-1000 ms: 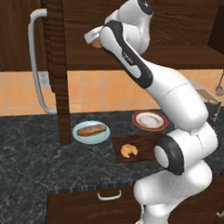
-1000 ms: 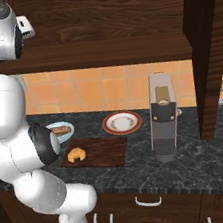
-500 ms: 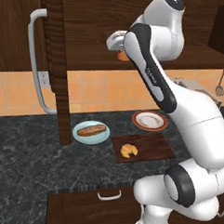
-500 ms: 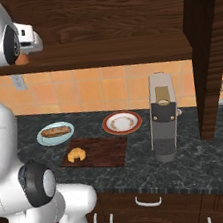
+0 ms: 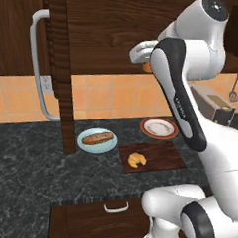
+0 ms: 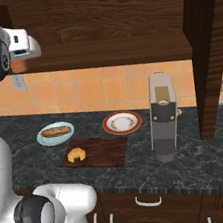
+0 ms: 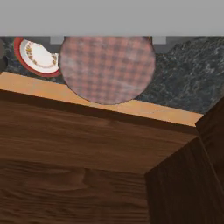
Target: From the different types of pastries on the counter, select a croissant and place it on the cutting board. Then retrieve a jar of jam from the cabinet and place it alongside the croissant on the cutting board.
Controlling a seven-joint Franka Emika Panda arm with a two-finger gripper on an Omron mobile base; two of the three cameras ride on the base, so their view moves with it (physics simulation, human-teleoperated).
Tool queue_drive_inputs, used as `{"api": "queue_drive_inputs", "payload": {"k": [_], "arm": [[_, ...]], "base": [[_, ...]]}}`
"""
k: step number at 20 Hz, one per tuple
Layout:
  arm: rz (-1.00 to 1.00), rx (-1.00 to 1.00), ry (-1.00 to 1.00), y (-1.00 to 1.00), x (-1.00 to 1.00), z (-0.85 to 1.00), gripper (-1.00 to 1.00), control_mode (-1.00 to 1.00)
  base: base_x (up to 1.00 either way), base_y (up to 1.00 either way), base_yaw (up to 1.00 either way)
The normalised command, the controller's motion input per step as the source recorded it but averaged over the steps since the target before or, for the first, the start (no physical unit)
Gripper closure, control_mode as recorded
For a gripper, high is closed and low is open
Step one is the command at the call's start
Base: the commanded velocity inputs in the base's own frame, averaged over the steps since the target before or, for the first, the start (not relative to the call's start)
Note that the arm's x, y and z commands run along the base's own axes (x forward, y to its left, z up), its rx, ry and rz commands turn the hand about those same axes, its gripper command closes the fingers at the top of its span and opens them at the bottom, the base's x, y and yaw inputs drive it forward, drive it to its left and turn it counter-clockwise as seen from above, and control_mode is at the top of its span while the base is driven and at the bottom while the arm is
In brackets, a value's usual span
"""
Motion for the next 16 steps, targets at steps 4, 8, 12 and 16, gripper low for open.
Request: {"api": "queue_drive_inputs", "payload": {"k": [4,8,12,16], "arm": [[0.08,-0.07,-0.23,-0.75,-0.96,-0.37,1.00,-1.00],[0.00,0.00,0.00,-0.51,-1.00,-0.64,1.00,-1.00],[0.00,-0.01,-0.04,-0.03,-0.67,-0.43,1.00,-1.00],[0.02,-0.11,-0.25,0.00,-0.77,-1.00,1.00,-1.00]], "base": [[0.00,0.00,0.00],[0.00,0.00,0.00],[0.00,0.00,0.00],[0.00,0.00,0.00]]}}
